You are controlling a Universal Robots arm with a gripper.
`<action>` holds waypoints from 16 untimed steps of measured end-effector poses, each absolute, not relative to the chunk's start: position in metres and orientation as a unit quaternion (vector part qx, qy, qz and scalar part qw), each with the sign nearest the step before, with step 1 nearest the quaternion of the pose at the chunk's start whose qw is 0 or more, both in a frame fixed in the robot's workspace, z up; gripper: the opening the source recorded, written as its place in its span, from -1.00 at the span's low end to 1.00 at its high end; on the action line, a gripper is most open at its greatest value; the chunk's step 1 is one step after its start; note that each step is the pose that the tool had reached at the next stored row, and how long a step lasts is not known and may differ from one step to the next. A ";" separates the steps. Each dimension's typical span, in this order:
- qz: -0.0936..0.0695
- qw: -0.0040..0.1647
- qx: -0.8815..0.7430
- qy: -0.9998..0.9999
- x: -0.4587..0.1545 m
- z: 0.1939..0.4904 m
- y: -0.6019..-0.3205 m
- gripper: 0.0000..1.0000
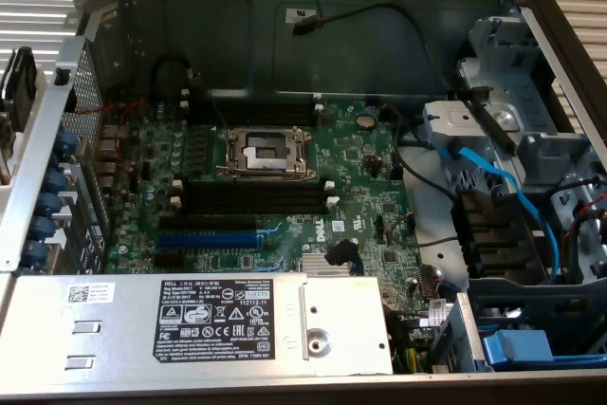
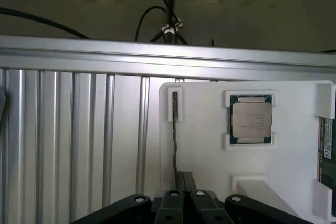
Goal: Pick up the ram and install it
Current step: 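Pick up the ram and move it above insertion slot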
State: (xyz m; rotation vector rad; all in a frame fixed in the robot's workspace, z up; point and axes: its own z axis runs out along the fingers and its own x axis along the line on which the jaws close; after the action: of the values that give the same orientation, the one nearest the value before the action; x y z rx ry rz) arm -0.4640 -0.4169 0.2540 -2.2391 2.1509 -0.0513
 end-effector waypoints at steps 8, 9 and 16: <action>-0.013 0.015 -0.723 0.691 -0.464 0.247 -0.417 -0.80; -0.012 0.014 -0.723 0.691 -0.464 0.246 -0.417 -0.80; -0.002 0.005 -0.723 0.691 -0.464 0.237 -0.419 -0.80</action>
State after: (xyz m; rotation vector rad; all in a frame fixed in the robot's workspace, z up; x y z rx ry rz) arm -0.4637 -0.4191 0.2369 -2.2652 2.1631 -0.0073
